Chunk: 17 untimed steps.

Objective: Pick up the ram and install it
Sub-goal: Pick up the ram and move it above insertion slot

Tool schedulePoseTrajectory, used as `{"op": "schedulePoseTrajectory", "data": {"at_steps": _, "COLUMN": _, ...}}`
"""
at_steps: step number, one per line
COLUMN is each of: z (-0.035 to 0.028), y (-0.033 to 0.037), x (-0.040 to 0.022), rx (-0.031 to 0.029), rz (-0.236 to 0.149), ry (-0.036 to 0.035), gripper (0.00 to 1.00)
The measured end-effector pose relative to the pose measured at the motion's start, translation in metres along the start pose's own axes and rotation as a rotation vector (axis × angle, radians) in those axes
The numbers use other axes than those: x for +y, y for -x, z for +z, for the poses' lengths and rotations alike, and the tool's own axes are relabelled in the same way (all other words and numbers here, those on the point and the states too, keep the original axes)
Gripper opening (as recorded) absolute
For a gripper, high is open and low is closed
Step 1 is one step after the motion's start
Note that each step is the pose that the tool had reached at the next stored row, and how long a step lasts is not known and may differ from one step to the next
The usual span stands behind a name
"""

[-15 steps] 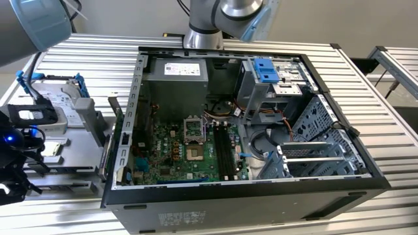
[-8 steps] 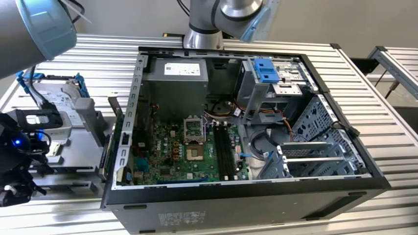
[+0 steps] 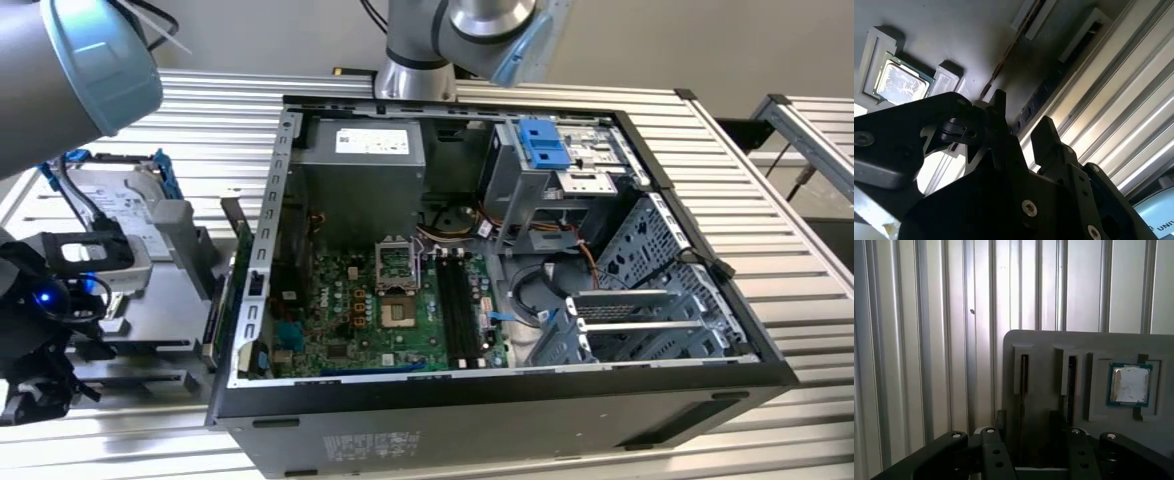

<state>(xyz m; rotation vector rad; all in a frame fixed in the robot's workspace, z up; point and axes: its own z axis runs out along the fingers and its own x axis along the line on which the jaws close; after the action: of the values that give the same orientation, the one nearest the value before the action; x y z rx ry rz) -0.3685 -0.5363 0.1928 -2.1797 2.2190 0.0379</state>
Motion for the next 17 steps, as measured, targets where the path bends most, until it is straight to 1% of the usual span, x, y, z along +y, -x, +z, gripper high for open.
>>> {"op": "schedulePoseTrajectory", "data": {"at_steps": 2, "z": 0.0017, "y": -0.0001, "x": 0.0000, "rx": 0.0022, "rz": 0.002, "ry": -0.0001, "gripper": 1.00}}
{"op": "schedulePoseTrajectory", "data": {"at_steps": 7, "z": 0.0012, "y": 0.0000, "x": 0.0004, "rx": 0.0020, "rz": 0.002, "ry": -0.0002, "gripper": 1.00}}
{"op": "schedulePoseTrajectory", "data": {"at_steps": 12, "z": -0.0033, "y": 0.0002, "x": 0.0008, "rx": 0.0021, "rz": 0.002, "ry": -0.0001, "gripper": 1.00}}
{"op": "schedulePoseTrajectory", "data": {"at_steps": 17, "z": -0.0034, "y": 0.0001, "x": 0.0022, "rx": 0.0022, "rz": 0.001, "ry": 0.0000, "gripper": 1.00}}
